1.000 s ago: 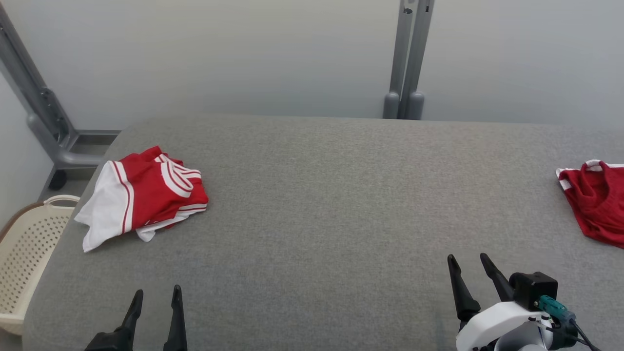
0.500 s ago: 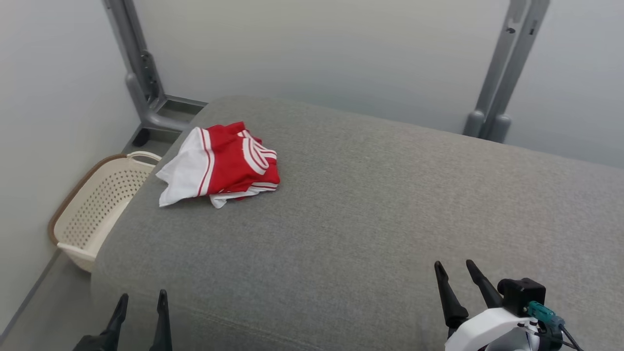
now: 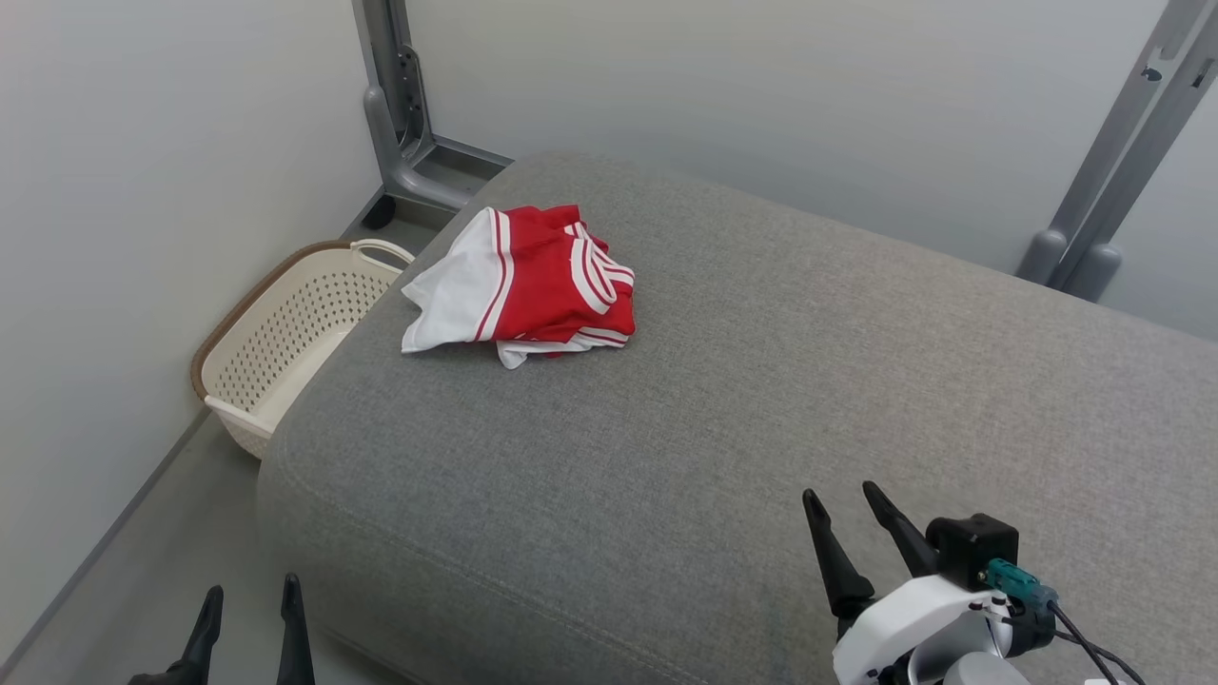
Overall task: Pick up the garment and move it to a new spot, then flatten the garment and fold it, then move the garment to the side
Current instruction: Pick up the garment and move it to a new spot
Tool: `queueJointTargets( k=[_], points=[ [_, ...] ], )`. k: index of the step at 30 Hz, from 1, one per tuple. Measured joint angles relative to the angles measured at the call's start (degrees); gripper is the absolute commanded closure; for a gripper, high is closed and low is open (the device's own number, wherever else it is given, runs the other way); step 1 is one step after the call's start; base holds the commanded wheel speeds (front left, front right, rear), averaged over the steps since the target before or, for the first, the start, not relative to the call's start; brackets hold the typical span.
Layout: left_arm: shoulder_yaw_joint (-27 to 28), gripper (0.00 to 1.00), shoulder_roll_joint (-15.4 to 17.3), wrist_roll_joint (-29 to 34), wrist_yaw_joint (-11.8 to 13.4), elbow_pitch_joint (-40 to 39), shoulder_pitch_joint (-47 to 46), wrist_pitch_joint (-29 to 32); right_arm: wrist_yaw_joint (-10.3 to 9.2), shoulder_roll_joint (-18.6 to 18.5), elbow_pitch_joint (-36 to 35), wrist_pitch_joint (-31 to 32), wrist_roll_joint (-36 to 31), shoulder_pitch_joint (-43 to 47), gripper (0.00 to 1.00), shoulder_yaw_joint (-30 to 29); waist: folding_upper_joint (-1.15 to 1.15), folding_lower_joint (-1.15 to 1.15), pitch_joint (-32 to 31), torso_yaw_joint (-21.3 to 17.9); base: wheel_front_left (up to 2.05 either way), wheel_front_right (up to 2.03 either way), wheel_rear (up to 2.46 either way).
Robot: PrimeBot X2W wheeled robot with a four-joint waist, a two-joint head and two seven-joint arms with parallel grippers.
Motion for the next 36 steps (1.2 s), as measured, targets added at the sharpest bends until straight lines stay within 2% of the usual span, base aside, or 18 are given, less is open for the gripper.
queueJointTargets(
  k=[7,10,12,18,23,24,31,36],
  points=[
    [0.3,0.0,-0.6,-1.1,0.4,0.2,0.3,0.1,0.0,0.0,0.7,0.0,-0.1,-0.7,0.0,0.3,0.0,0.0,0.6,0.5,0.0,0.0,0.0],
    [0.3,0.0,-0.8,-1.5,1.1,0.9,-0.2,2.9,0.0,0.0,0.7,-0.1,-0.2,-0.6,0.0,0.2,0.0,0.0,0.3,0.2,0.0,0.0,0.0],
    [-0.4,0.0,-0.3,-1.7,0.5,2.8,-2.3,5.6,0.0,0.0,0.4,-0.1,-0.6,-0.3,0.0,-0.3,0.0,0.0,0.2,0.0,0.0,0.0,0.0],
    [-4.2,0.0,1.5,-1.2,-2.6,10.0,-13.5,11.7,0.0,0.0,-1.3,0.5,-3.2,1.7,0.0,-1.6,0.0,0.0,0.8,-0.3,0.0,0.0,0.0],
    [-5.9,0.0,1.6,-1.1,-3.4,17.1,-24.3,15.1,0.0,0.0,-5.6,4.0,-7.2,1.2,0.0,-1.9,0.0,0.0,2.9,-1.2,0.0,0.0,0.0],
    [-6.9,0.0,1.7,-1.1,-4.1,20.0,-28.5,16.0,0.0,0.1,-7.9,5.7,-8.9,0.7,0.0,-2.0,0.0,0.0,4.3,-1.8,0.0,0.0,0.0],
    [-10.5,0.0,2.9,-2.1,-5.7,28.5,-42.8,18.9,0.0,-0.8,-17.5,11.7,-13.7,-0.9,0.0,-2.5,0.0,0.01,10.8,-5.2,0.0,0.0,0.0],
    [-17.0,0.0,4.1,-3.4,-5.9,32.0,-50.6,20.1,0.0,-2.5,-23.5,15.0,-14.6,-0.9,0.0,-2.7,0.0,0.01,16.4,-7.7,0.0,0.0,0.0]
  ],
)
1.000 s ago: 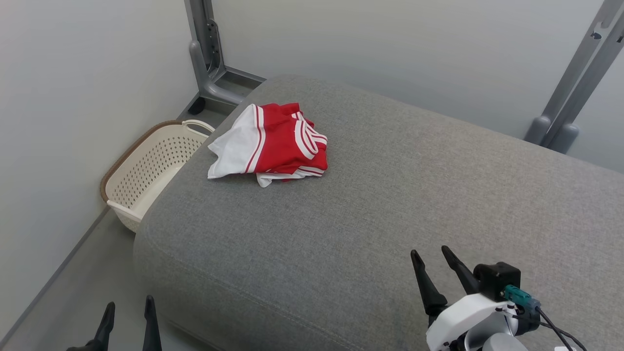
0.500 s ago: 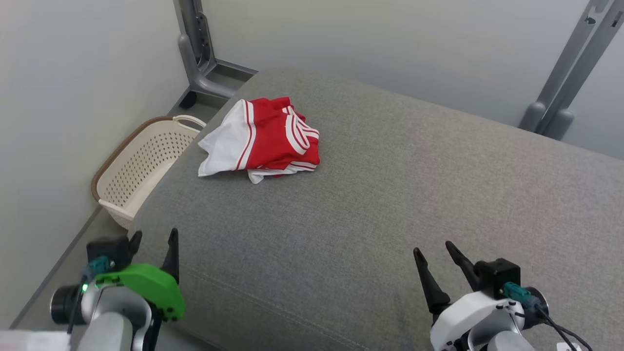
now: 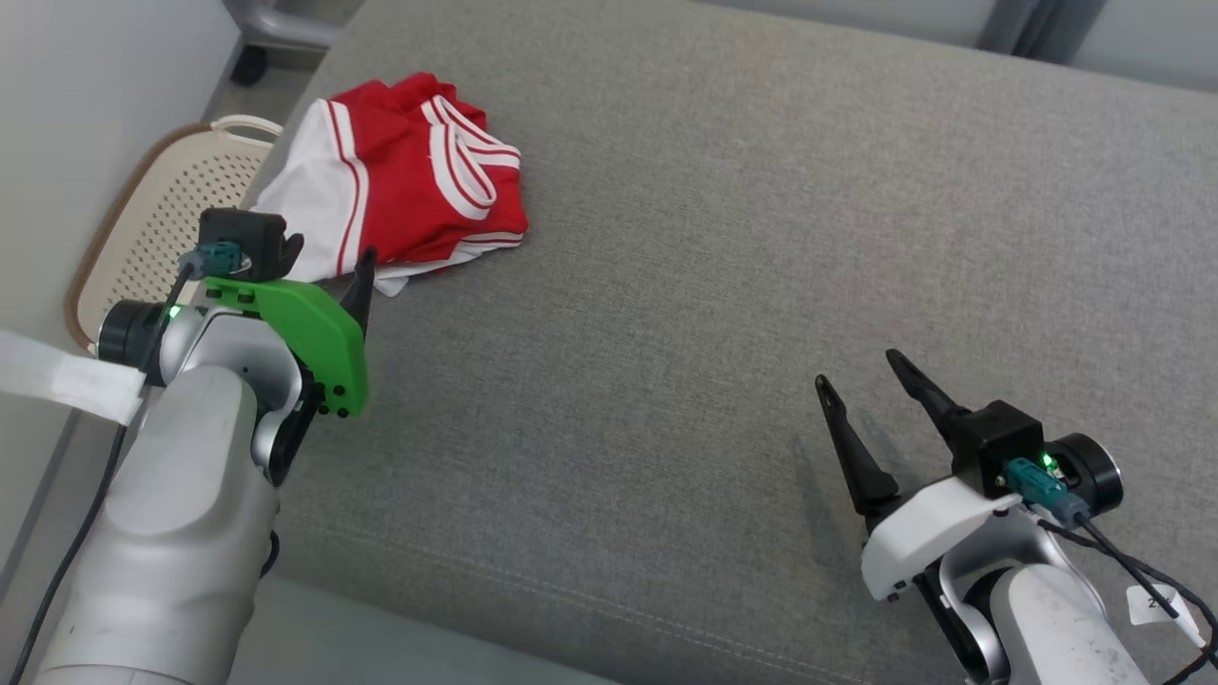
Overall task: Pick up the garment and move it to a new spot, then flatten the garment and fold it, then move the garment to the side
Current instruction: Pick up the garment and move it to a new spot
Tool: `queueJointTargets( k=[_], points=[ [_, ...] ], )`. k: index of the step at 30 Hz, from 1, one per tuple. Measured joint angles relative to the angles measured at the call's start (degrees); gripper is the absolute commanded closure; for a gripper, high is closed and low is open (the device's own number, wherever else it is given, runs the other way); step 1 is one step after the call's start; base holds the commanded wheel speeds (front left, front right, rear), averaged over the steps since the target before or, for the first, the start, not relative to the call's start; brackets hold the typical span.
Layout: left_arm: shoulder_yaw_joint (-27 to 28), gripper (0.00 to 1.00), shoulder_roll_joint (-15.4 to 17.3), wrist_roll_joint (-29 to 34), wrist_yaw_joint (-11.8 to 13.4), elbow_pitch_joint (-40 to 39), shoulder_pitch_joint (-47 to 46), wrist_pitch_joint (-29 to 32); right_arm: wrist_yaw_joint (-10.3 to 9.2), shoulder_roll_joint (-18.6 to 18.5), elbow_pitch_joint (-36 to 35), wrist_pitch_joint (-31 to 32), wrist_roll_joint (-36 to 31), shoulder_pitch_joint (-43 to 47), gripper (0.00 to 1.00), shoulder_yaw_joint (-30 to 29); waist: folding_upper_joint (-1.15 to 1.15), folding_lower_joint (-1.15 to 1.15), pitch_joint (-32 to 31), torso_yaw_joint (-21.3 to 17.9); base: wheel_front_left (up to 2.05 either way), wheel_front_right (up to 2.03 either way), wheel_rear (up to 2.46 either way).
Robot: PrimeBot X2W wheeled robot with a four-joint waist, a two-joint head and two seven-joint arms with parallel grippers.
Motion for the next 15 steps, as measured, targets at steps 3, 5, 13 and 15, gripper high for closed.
queueJointTargets(
  k=[3,5,13,15],
  points=[
    [-4.4,0.0,0.7,-2.7,0.0,1.4,-3.0,0.6,0.0,-0.7,-2.6,1.1,-0.2,0.2,0.0,-0.6,0.0,0.0,3.2,-1.4,0.0,0.0,0.0],
    [-6.7,0.0,1.5,-4.9,0.0,2.2,-4.7,1.0,0.0,-0.9,-3.8,1.5,-0.3,0.4,0.0,-0.9,0.0,0.0,5.2,-2.2,0.0,0.0,0.0],
    [-10.2,0.0,3.6,-6.7,0.0,8.3,-10.6,-1.2,0.0,-0.7,-6.0,1.8,-0.5,0.5,0.0,-0.8,0.0,0.01,10.7,-5.5,0.0,0.0,0.0],
    [-9.6,0.0,3.6,-6.8,0.4,10.1,-12.3,-2.5,0.0,-0.6,-6.0,1.8,-0.5,0.4,0.0,-0.8,0.0,0.0,11.5,-6.2,0.0,0.0,0.0]
  ],
)
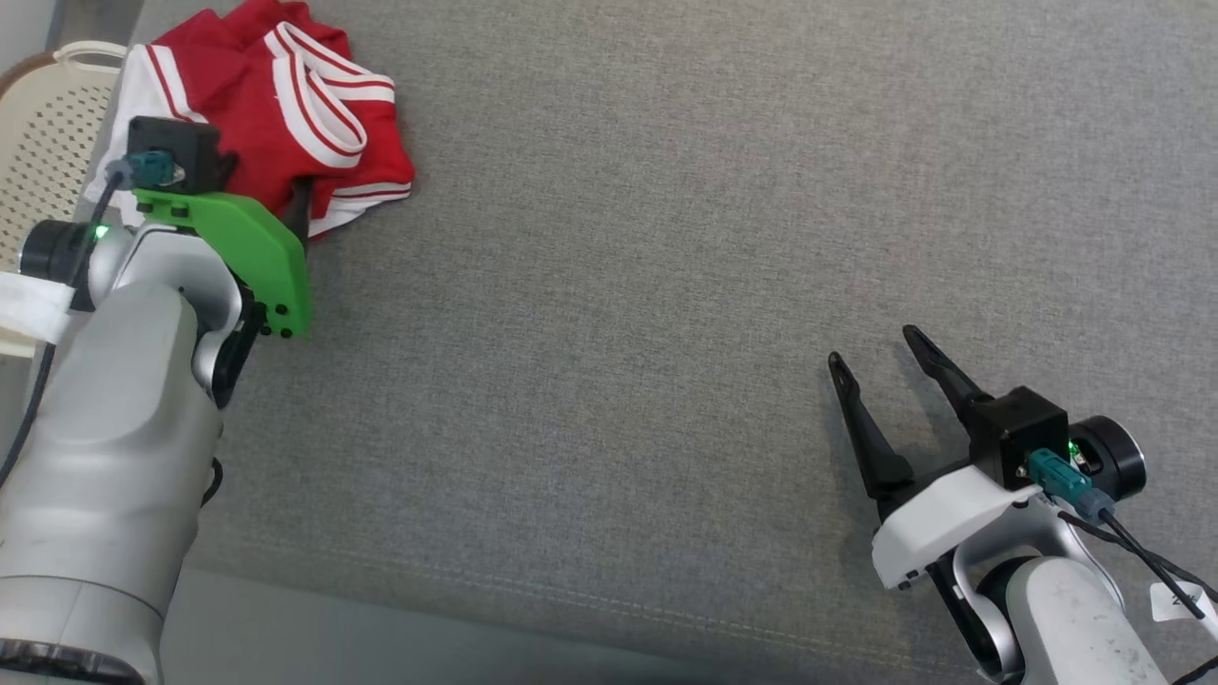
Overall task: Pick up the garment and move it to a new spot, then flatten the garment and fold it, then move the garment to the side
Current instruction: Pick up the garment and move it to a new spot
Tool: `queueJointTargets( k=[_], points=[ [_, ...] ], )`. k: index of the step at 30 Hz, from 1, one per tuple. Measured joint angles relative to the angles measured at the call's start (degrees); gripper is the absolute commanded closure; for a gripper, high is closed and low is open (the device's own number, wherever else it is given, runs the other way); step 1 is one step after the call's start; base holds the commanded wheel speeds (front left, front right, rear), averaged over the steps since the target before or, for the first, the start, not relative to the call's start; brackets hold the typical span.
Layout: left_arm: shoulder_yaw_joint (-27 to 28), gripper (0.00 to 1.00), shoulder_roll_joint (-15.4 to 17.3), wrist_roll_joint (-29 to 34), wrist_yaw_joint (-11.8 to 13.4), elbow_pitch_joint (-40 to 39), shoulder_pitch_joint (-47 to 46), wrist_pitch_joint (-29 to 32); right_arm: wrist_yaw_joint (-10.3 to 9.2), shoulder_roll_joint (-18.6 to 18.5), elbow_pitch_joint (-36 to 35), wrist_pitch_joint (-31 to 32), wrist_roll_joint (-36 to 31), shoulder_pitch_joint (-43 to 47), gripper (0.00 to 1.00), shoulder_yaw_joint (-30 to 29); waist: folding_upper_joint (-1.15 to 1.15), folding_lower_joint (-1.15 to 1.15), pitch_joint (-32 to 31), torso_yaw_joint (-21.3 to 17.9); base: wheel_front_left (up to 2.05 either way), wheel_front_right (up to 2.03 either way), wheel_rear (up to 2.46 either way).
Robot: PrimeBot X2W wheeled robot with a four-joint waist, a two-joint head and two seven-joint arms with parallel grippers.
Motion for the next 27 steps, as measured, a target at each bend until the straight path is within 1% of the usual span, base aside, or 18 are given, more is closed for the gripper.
queueJointTargets(
  k=[1,2,3,6,14,17,20,24,27],
  points=[
    [0.5,0.42,-0.1,-0.4,0.5,0.9,-0.7,-0.6,0.0,0.0,0.0,0.0,0.0,0.0,0.0,0.0,0.0,0.0,0.4,-0.4,0.0,0.0,0.0],
    [0.8,0.77,-0.2,-0.7,0.9,1.7,-1.3,-1.2,0.0,0.1,0.0,0.0,0.0,-0.1,0.0,0.1,0.0,0.0,0.7,-0.7,0.0,0.0,0.0],
    [0.9,1.0,-0.3,-0.7,1.2,2.5,-1.7,-1.8,0.0,0.1,0.0,0.0,-0.1,-0.1,0.0,0.1,0.0,0.0,0.9,-1.0,0.0,0.0,0.0],
    [1.3,1.0,-1.0,-1.1,2.0,4.4,-2.3,-3.6,0.0,0.5,0.6,-0.2,0.0,-0.1,0.0,0.0,0.0,0.0,1.0,-1.8,0.0,0.0,0.0],
    [0.8,1.0,-1.1,-0.7,2.0,6.2,-4.5,-8.4,0.01,1.7,4.0,-2.2,0.9,-0.5,0.0,0.9,0.0,0.0,-2.3,-2.6,0.0,0.0,0.0],
    [-0.2,1.0,-1.1,0.3,1.9,5.1,-6.5,-10.1,0.0,2.3,6.4,-3.8,1.7,-0.7,0.0,1.4,0.0,0.0,-4.7,-3.4,0.0,0.0,0.0],
    [-1.0,1.0,-1.5,0.7,1.5,3.7,-8.0,-10.4,0.0,2.7,8.2,-4.8,2.7,-0.7,0.0,1.8,0.0,-0.01,-6.6,-4.3,0.0,0.0,0.0],
    [-2.1,1.0,-2.7,1.1,1.0,1.6,-9.4,-10.6,0.0,2.9,9.9,-6.0,3.6,-0.6,0.0,2.2,0.0,-0.01,-8.3,-5.7,0.0,0.0,0.0],
    [-3.2,1.0,-4.3,1.1,0.8,-0.9,-10.2,-10.5,0.0,2.9,11.4,-6.9,4.3,-0.4,0.0,2.6,0.0,-0.01,-9.8,-7.5,0.0,0.0,0.0]
  ],
)
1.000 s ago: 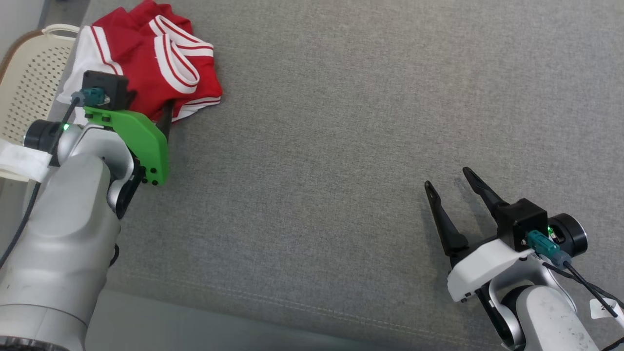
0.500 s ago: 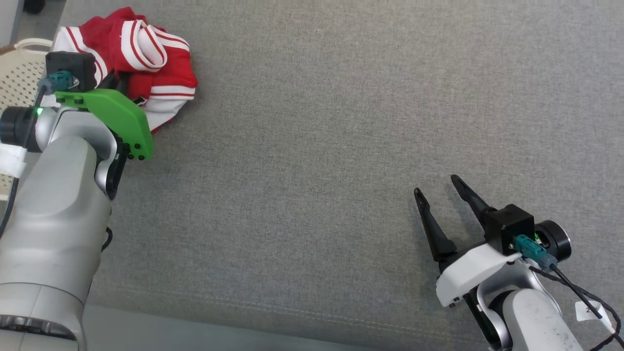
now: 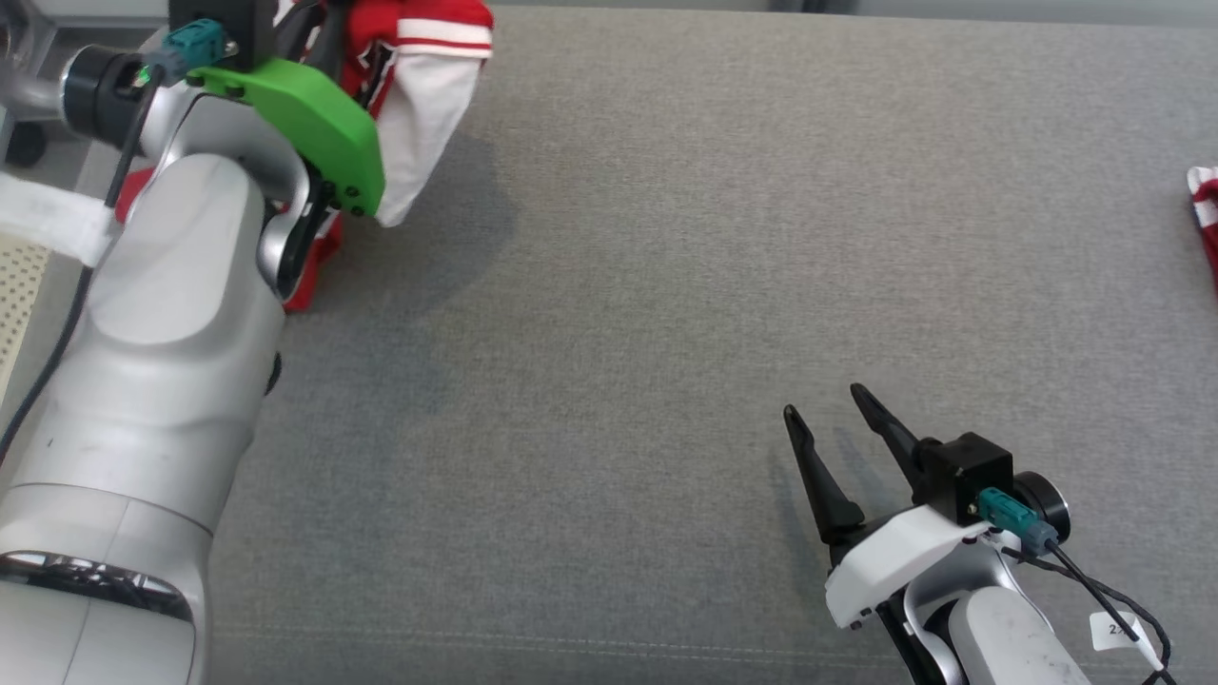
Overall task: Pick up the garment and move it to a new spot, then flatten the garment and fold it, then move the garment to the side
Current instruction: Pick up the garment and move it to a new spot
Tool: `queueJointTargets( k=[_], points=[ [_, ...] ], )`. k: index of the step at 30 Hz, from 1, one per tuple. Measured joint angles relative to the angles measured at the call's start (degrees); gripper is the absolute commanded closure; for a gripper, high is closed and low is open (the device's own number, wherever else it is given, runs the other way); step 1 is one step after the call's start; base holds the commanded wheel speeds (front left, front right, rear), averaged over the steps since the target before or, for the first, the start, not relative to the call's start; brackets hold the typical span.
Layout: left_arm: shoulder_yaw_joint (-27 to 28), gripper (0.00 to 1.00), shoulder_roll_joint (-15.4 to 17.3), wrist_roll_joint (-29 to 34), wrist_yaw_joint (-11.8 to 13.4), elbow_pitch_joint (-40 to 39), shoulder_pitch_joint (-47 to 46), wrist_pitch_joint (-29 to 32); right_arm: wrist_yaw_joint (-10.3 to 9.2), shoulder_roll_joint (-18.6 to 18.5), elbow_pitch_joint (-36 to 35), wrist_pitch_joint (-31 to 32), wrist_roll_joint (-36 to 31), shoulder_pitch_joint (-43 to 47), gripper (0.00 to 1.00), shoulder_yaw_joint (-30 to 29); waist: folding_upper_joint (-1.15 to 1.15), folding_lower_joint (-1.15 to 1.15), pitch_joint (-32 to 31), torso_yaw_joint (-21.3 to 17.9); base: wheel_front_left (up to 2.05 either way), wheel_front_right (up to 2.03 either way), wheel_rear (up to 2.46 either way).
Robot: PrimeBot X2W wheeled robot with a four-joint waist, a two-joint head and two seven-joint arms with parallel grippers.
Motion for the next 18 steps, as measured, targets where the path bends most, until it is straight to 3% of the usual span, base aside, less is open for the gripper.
queueJointTargets(
  k=[11,18],
  points=[
    [-2.0,1.0,-5.8,-3.1,-0.9,-10.8,-1.7,1.1,0.0,0.0,3.7,-3.3,4.1,0.1,0.0,1.9,0.0,0.0,-3.6,-9.1,0.0,0.0,0.0],
    [-3.4,1.0,-7.8,-3.7,-0.4,-15.5,-2.4,0.1,0.0,0.1,5.8,-5.3,6.1,0.0,0.0,3.0,0.0,0.0,-4.8,-15.6,0.0,0.0,0.0]
  ],
)
